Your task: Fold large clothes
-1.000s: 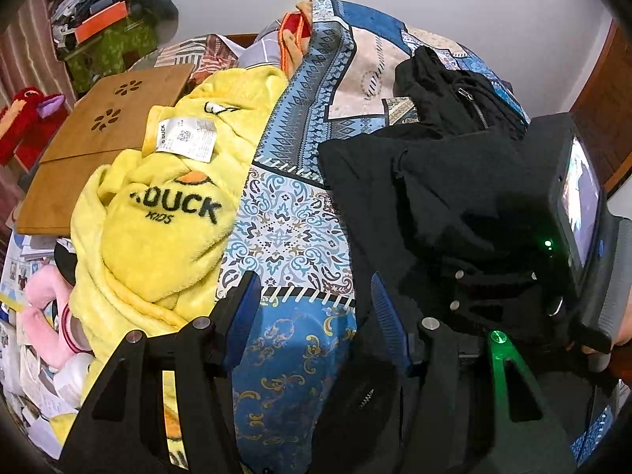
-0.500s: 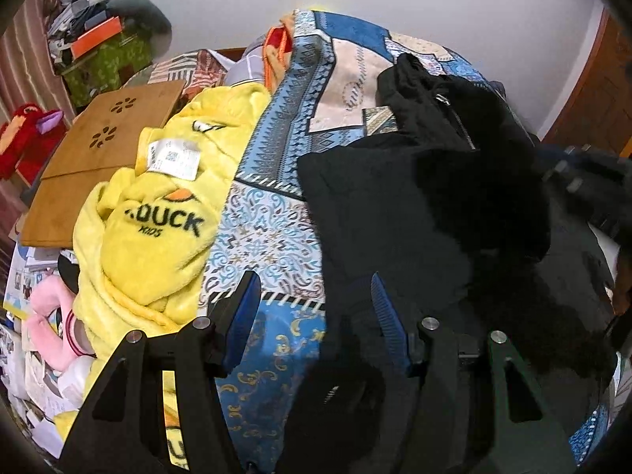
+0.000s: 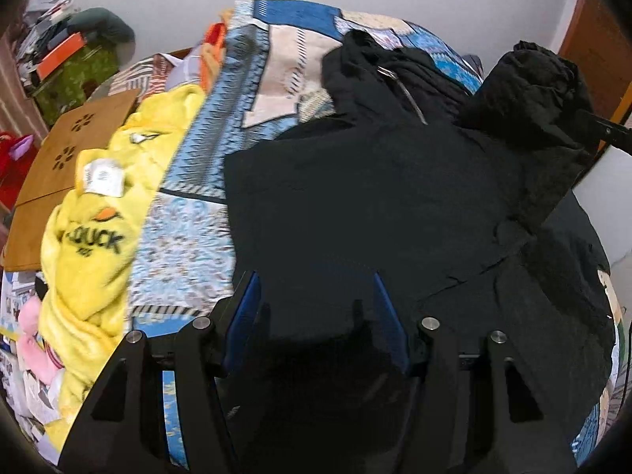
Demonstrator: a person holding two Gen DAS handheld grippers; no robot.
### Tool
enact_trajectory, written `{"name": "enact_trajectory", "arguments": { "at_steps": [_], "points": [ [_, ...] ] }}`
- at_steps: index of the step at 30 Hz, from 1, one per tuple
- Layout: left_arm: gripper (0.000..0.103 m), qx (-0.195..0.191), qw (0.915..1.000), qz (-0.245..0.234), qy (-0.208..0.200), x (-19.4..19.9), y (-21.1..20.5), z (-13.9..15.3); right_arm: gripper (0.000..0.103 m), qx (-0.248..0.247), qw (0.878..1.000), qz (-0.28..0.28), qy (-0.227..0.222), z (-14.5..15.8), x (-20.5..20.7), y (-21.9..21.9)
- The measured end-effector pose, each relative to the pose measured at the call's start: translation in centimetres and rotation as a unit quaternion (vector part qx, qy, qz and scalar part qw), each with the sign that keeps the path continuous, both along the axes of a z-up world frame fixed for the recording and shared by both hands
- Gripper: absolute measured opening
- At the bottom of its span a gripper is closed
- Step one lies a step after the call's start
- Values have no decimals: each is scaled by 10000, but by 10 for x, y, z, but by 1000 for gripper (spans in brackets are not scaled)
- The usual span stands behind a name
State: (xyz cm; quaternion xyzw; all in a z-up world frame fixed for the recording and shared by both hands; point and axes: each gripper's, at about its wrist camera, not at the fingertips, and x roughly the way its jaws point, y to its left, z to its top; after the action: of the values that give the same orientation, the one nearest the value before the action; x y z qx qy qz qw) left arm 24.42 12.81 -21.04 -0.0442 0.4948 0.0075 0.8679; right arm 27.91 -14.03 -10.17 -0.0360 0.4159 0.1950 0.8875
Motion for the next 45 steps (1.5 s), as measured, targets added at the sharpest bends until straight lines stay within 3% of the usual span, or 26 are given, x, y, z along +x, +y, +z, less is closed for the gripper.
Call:
{"name": "enact_trajectory", "arguments": {
  "at_steps": [6,16,21,26,29,31,33,37,40,45],
  "points": [
    [57,12,9997,-109,199,8,-25,-14,18,275,9976,-390,503,-31,7,-48],
    [57,132,9989,-202,397,3,-42,-26,19,-410,9915,-874,877,-71,0,-98],
    [57,137,9988,-220,407,0,-49,-23,19,-271,9881,-971,1162,-69,-8,-118],
    [57,211,9992,-313,150,1,-63,0,20,17,9882,-1228,915,-38,-23,-146],
    [57,218,9989,-390,-128,3,-74,23,42,121,9866,-1475,682,-17,-34,-166],
    [58,199,9983,-444,-324,7,-83,39,62,225,9835,-1724,495,-6,-43,-184],
    [63,165,9975,-484,-483,11,-91,53,66,290,9795,-1944,430,-3,-49,-200],
    [68,67,9955,-636,-706,21,-112,70,66,538,9683,-2321,751,-16,-58,-238],
    [68,47,9942,-790,-733,30,-131,72,66,877,9509,-2752,1115,-38,-66,-270],
    [68,-83,9934,-979,-588,43,-159,61,66,1337,9085,-3564,1723,-85,-77,-324]
  ]
}}
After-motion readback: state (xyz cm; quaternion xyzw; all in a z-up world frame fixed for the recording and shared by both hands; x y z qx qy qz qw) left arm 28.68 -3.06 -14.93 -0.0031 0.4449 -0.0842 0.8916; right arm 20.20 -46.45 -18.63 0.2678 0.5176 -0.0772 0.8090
